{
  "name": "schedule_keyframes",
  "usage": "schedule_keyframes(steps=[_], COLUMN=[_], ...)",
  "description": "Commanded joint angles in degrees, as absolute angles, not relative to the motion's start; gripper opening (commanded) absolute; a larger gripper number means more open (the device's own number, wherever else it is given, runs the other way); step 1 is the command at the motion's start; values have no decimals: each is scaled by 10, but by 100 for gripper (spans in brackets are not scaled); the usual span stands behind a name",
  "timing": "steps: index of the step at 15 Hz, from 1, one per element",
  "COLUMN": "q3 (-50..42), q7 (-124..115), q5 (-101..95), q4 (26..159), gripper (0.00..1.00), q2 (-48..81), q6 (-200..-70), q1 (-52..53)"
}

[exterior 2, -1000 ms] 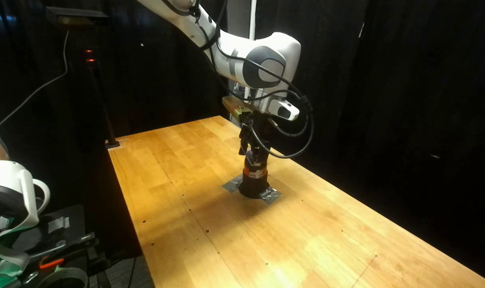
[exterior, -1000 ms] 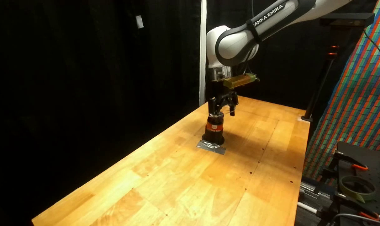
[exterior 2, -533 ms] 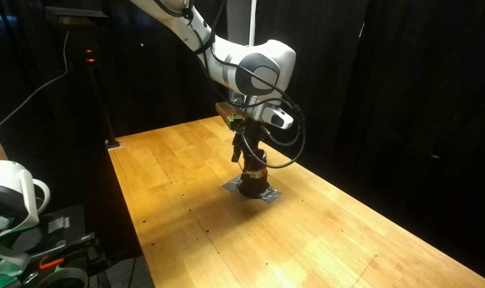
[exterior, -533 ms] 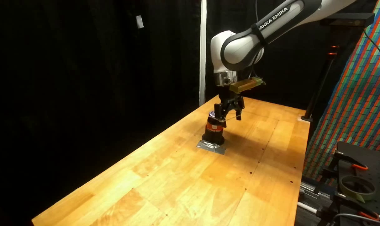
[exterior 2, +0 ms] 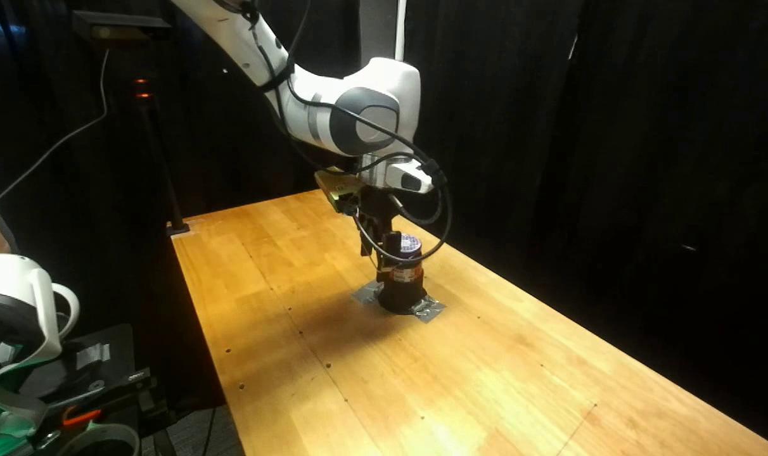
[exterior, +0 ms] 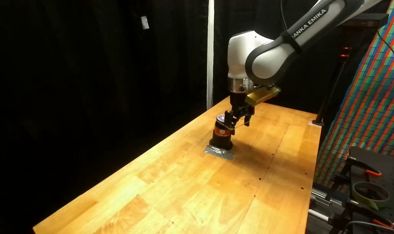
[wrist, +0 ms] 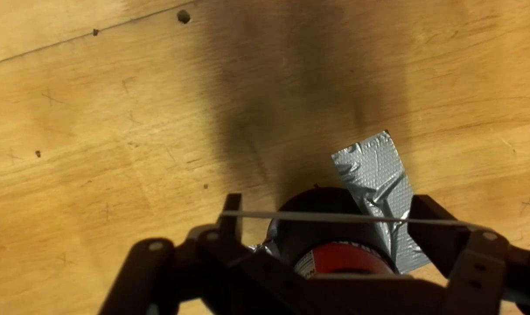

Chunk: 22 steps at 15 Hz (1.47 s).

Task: Put the rubber band around the base of the cup

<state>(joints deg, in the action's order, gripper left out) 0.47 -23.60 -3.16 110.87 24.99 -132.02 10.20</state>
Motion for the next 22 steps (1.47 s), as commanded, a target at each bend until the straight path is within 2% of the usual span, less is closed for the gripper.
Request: schedule_keyframes(steps=[1,4,9,10,12,15,18,22], q3=[-11,-17,-45,-56,-95,-231,-347,-402], q7=[-283,-321,-378,-387,-430,-487,-474,-462], q5=[-83,-108,-129,-129,-168,-227,-187,-114], q4=[1219,1275,1349,1361,1383,1398,1410,1444], gripper=[68,42,4,1,0,0,0,0], q2=[170,146,136,137,140,151,178,206], q6=[-1398,-1498,-1683,-1720,-1794,-1889,-1970,-2054], q1=[129,133,147,155,182,287,393,477])
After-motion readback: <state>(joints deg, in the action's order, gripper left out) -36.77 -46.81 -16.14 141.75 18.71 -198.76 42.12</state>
